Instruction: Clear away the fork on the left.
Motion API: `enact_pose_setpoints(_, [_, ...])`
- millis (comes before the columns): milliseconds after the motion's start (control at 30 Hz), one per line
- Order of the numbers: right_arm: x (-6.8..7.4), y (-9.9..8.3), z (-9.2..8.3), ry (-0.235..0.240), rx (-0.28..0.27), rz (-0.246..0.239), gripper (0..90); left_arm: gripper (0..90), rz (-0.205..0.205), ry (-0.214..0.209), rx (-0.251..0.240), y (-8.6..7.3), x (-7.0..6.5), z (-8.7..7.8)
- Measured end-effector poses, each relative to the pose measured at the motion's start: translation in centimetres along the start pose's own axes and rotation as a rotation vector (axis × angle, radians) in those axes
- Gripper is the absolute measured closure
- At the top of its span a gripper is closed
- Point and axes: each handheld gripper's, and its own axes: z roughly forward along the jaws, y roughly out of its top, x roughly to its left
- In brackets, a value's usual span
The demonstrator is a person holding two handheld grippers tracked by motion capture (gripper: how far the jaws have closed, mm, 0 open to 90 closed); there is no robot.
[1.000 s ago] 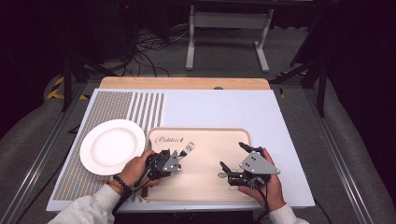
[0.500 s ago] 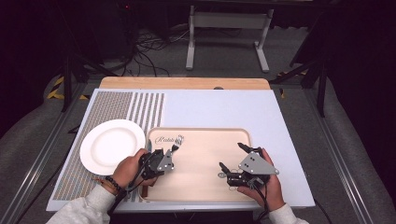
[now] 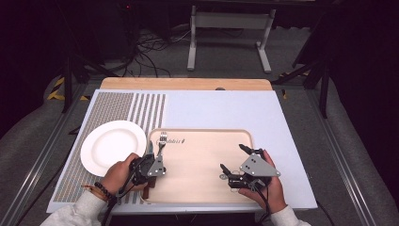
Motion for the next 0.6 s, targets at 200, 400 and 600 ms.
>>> enact_pose_setpoints(200, [0.07, 0.03, 0.04, 0.001, 0.001, -0.003, 15.7, 90.0, -0.012, -0.007, -0.01, -0.58, -0.1, -0.4])
enact_pose_setpoints(400, [0.09, 0.03, 0.05, 0.001, 0.001, -0.003, 15.7, 90.0, -0.012, -0.004, -0.015, -0.65, -0.28, -0.44])
enact_pose_setpoints(600, [0.1, 0.02, 0.08, 0.002, 0.001, -0.002, 15.7, 90.0, -0.013, -0.003, -0.047, -0.52, -0.26, -0.63])
